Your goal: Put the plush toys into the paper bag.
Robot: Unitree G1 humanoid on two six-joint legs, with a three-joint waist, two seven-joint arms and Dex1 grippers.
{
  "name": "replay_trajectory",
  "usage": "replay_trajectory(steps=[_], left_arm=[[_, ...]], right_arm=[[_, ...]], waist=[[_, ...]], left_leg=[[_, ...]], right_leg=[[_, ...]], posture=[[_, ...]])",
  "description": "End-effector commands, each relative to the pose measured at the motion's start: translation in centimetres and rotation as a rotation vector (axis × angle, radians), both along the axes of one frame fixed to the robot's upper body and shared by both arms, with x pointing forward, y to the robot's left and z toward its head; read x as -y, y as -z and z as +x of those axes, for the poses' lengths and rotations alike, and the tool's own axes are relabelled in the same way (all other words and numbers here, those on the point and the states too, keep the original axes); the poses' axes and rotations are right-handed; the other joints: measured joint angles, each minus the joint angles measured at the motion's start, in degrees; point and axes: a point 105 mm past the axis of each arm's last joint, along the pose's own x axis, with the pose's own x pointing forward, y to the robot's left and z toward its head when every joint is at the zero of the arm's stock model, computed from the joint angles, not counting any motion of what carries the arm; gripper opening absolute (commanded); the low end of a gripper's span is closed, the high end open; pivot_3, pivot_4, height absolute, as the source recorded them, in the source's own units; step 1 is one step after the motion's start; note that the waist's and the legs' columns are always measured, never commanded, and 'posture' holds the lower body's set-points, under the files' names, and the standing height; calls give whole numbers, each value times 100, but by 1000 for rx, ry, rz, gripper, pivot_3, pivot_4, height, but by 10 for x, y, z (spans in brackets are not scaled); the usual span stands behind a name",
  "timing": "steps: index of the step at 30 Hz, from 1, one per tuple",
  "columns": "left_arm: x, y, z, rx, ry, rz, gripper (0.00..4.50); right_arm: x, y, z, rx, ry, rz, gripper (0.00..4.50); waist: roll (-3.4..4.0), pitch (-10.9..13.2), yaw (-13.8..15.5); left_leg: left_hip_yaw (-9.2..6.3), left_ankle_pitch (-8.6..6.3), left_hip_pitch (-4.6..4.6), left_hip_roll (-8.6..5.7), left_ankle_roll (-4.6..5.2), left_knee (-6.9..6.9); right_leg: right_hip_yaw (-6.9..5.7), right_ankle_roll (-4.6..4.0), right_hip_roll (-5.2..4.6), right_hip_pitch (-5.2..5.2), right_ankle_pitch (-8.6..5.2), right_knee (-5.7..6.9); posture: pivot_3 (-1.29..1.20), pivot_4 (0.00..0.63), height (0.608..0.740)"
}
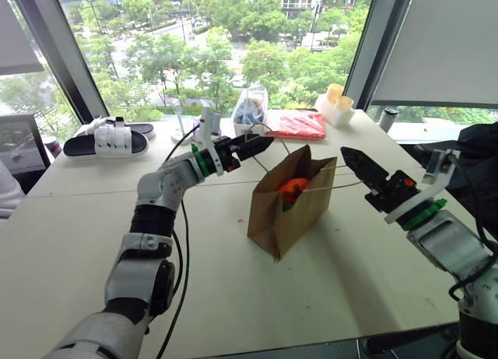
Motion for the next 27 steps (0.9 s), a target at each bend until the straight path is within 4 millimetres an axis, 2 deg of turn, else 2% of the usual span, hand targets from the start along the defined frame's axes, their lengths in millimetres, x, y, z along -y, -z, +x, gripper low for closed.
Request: replay_trajectory(steps=[1,4,6,8,9,13,16,21,27], left_arm=[[-22,-14,-14,52,33,-36,3429],[-32,-1,-24,36,34,20,3429],[-38,9,-32,25,25,61,3429],[-43,20,-39,10,11,97,3493],[-43,28,-45,13,5,137,3493],[-38,54,-69,22,25,248,3493],[-35,58,-68,11,12,242,3493],[-13,80,-80,78,76,373,3493],[15,92,-93,131,147,394,3493]], right_arm=[[-11,-5,-33,85,-106,-33,4500],[-18,21,-46,25,-157,-72,4500],[-20,37,-48,-26,-163,-97,4500],[-19,54,-41,-74,-120,-156,3973],[-21,60,-38,-86,-116,-189,3671],[-28,75,-21,-96,-100,-260,1599],[-34,77,-13,-70,-111,-274,171],[-42,88,-8,-109,-179,-333,74],[-51,90,-7,-115,-198,-332,74]], waist=[[0,0,-9],[0,0,1],[0,0,0],[0,0,-7],[0,0,-5],[1,-1,11],[-1,-1,68],[-1,-1,145],[-1,-1,141]], left_leg=[[0,-1,1,0,2,0],[1,-4,5,2,6,1],[1,-4,7,2,7,3],[2,-4,8,2,7,5],[4,-4,10,2,6,6],[3,-3,13,4,4,2],[1,-3,8,4,4,5],[4,-3,6,3,4,3],[3,-3,2,3,4,1]], right_leg=[[0,0,0,0,0,0],[1,0,0,4,0,0],[2,0,0,6,0,0],[3,-1,0,6,0,2],[5,-3,0,6,1,3],[7,-7,0,7,2,4],[6,-7,0,6,2,2],[6,-8,0,6,2,-4],[6,-9,-1,3,2,-11]], posture=[[0,150,740],[0,150,740],[0,150,740],[0,150,740],[0,150,740],[0,150,740],[0,150,740],[0,150,740],[0,150,740]])
